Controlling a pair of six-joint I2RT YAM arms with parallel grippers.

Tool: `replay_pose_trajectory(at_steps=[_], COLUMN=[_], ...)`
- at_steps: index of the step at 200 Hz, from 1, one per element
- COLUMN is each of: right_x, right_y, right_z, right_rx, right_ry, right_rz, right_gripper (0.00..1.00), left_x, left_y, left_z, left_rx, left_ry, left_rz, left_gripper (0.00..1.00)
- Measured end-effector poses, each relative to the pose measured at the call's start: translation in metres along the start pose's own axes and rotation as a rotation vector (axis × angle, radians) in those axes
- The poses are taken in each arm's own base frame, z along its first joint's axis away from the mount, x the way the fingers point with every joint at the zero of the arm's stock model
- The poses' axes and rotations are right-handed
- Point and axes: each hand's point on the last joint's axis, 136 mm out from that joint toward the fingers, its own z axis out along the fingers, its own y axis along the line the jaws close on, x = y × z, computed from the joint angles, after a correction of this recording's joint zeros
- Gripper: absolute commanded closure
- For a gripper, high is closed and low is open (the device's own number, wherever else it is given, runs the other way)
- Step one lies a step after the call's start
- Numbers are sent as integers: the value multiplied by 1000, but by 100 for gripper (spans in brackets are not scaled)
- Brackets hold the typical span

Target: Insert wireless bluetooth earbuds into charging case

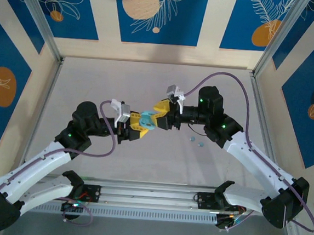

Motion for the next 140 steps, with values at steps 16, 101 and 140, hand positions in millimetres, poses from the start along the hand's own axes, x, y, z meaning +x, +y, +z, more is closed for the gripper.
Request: replay_pose_trajectory(at_steps=[16,101,140], right_x=[-4,2,-6], right_y=[-9,-22,-23], right_z=[-2,-9,-17], right_rx=[62,119,130], right_ry=[2,70,80], right_rz=[7,196,268], right_gripper=[50,48,47], left_x=[0,8,25], left_y=[0,13,25], left_z=[0,5,10], left_rx=[0,-38,-71], left_ry=[-7,-72,-86], left_rz=[-5,-16,-9], left_gripper=[65,65,65])
